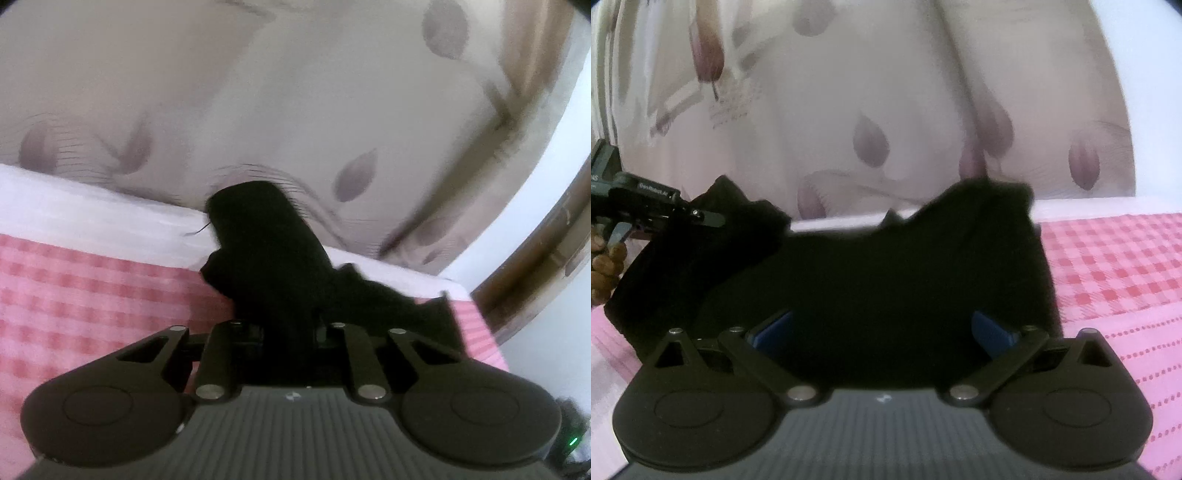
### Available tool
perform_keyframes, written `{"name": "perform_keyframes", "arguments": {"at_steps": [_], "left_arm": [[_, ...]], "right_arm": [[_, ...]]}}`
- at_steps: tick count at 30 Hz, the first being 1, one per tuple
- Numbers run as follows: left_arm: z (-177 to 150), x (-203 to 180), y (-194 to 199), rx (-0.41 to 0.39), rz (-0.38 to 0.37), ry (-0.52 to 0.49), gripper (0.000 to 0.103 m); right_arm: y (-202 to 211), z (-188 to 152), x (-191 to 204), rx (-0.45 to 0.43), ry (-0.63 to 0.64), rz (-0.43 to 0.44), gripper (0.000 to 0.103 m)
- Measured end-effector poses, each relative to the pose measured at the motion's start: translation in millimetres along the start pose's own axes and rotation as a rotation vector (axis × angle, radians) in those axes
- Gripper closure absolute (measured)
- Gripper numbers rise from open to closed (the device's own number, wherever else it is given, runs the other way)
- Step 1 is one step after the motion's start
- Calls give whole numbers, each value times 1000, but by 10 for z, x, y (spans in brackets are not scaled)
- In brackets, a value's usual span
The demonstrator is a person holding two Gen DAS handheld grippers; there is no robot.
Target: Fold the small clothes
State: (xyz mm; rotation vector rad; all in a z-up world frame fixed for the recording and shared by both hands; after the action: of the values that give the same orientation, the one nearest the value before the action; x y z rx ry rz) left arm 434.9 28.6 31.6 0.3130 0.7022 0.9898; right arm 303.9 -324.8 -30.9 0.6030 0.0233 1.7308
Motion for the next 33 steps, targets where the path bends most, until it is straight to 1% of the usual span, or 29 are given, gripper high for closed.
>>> {"name": "perform_keyframes", "arguments": {"at_steps": [5,7,10,12,13,14,16,18,19,20,21,22,23,24,25,27,29,30,31,33], "left_arm": [[26,-696,-217,68,-30,32,85],[-18,-890,-351,89,-43,52,85],[-152,-1104,-536,118,-68,122,85],[-209,-1205,-666,124,-75,137,84],[-239,-1235,-742,137,-90,153,80],[-272,-1246,-810,150,-123,188,77],[-301,-1231,-871,151,-200,260,56],[-276,-1202,-780,107,-297,334,44],[-250,-1194,-704,73,-359,360,39],[-217,-1188,-607,47,-401,366,35],[-194,-1180,-491,18,-418,359,24],[-179,-1153,-343,-30,-428,344,16],[-179,-1140,-220,-73,-431,314,14],[-194,-1103,-78,-113,-415,259,11],[-230,-1058,46,-143,-375,198,8],[-432,-961,203,-195,-267,92,8],[-705,-900,236,-202,-213,-32,8],[-869,-869,217,-193,-205,-72,8],[-1025,-836,190,-183,-209,-89,8],[-1311,-754,96,-167,-257,-59,8]], "right_arm": [[66,27,-75,-35,-46,26,0],[85,34,-98,-45,-59,36,0],[109,43,-117,-57,-77,47,0],[117,46,-125,-60,-85,50,0],[117,48,-128,-61,-88,51,0],[116,48,-126,-62,-91,53,0],[123,43,-127,-65,-96,58,0],[131,38,-131,-66,-104,65,0],[131,38,-136,-66,-107,67,0],[134,38,-137,-68,-110,71,0],[141,36,-142,-70,-112,75,0],[150,35,-145,-73,-115,85,0],[161,30,-154,-78,-118,94,0],[178,24,-162,-82,-125,109,0],[193,21,-174,-85,-134,129,0],[216,23,-206,-89,-160,187,0],[187,47,-229,-65,-191,244,0],[169,69,-223,-55,-197,241,0],[146,89,-212,-50,-202,226,0],[60,132,-165,-13,-210,205,0]]}}
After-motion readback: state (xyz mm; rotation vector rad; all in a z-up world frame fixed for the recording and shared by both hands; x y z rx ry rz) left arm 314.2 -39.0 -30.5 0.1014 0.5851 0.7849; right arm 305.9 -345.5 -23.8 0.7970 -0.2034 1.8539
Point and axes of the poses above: each gripper's, at about its wrist camera, not at the fingertips, and y roughly against the way its jaws point, x to its left, z to its top, the point moved 2 cm from there along -y, roughly the way its jaws point, and after that the axes turned 7 degrees about -y, right-handed, at the moved point
